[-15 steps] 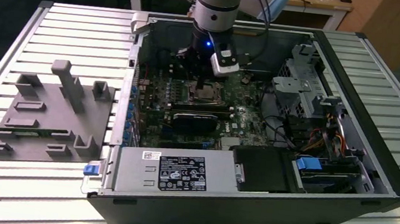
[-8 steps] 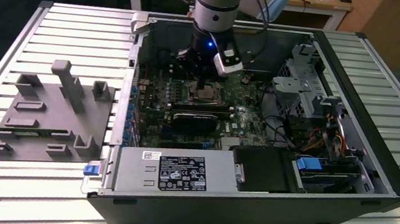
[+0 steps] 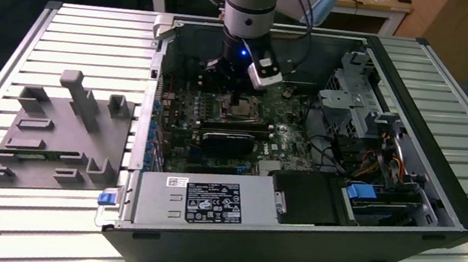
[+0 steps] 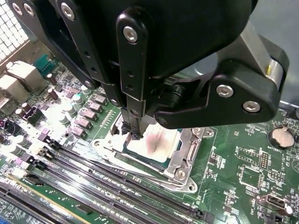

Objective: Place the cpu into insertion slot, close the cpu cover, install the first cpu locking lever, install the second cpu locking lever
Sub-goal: 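Close the cpu cover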

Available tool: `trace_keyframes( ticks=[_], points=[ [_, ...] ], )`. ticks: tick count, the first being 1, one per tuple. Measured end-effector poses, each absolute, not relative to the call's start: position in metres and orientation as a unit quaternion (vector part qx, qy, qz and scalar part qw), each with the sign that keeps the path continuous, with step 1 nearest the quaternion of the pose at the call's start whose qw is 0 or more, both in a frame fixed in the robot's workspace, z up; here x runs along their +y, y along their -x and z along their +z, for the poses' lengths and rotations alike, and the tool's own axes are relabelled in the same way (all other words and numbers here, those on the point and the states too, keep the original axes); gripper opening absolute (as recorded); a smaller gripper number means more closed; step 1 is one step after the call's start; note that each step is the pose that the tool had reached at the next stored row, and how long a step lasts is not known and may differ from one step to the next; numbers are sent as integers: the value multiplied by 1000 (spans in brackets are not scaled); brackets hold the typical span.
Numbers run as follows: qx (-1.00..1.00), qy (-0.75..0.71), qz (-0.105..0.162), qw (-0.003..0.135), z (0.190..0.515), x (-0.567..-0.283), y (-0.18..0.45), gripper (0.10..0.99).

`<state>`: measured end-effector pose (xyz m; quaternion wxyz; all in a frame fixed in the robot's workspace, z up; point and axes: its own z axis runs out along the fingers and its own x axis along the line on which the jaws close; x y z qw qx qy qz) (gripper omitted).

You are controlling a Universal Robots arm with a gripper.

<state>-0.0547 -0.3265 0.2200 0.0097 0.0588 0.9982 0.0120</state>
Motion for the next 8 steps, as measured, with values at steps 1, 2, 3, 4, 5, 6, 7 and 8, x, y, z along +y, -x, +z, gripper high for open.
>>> trace_keyframes(
  ticks=[1, 2, 3, 4, 5, 6, 7, 8],
  points=[
    [998, -59, 12, 10, 220, -326, 55, 102],
    [998, -59, 12, 11, 219, -326, 56, 102],
    [998, -59, 12, 12, 219, -327, 57, 102],
    [998, -59, 12, 12, 218, -327, 58, 102],
    [998, -59, 12, 12, 217, -326, 59, 102],
    [998, -59, 12, 13, 217, -326, 61, 102],
    [998, -59, 12, 13, 216, -326, 62, 102],
    [998, -59, 12, 13, 215, -326, 63, 102]
  ],
)
